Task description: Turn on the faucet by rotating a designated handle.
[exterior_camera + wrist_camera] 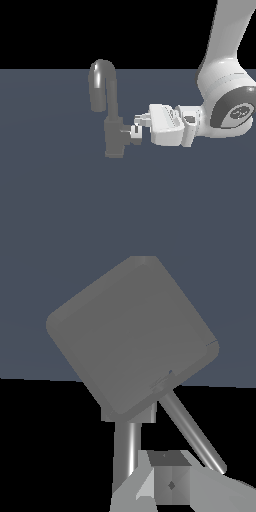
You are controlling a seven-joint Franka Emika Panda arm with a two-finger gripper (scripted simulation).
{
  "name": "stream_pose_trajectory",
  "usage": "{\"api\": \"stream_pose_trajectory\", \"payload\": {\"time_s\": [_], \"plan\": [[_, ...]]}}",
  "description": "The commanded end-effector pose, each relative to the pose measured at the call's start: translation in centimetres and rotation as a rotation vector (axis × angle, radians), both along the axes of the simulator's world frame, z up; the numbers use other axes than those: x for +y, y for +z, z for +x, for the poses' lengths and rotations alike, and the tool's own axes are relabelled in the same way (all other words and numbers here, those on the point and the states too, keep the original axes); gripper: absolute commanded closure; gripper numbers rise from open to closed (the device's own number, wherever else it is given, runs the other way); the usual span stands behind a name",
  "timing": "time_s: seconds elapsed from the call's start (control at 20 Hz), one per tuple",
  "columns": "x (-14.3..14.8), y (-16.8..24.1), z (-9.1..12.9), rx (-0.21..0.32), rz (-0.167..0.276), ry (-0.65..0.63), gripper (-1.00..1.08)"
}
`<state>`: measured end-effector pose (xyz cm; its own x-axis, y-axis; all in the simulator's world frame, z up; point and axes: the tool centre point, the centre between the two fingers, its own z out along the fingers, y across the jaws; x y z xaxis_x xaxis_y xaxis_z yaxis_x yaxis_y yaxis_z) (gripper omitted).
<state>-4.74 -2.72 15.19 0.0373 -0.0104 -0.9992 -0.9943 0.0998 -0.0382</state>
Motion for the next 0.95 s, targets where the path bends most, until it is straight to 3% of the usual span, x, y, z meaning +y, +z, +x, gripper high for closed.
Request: {"api": "stream_pose_trajectory", "payload": {"time_s": [0.0, 0.2, 0.25, 0.9], "plan": [[0.2, -1.6, -2.2, 0.033, 0.009, 0.006, 1.08], [0.3, -2.4, -3.5, 0.036, 0.010, 0.007, 1.08], [0.2, -0.8, -1.9, -0.001, 0.003, 0.004, 1.08], [0.5, -7.9, -4.9, 0.036, 0.010, 0.008, 1.08]]}}
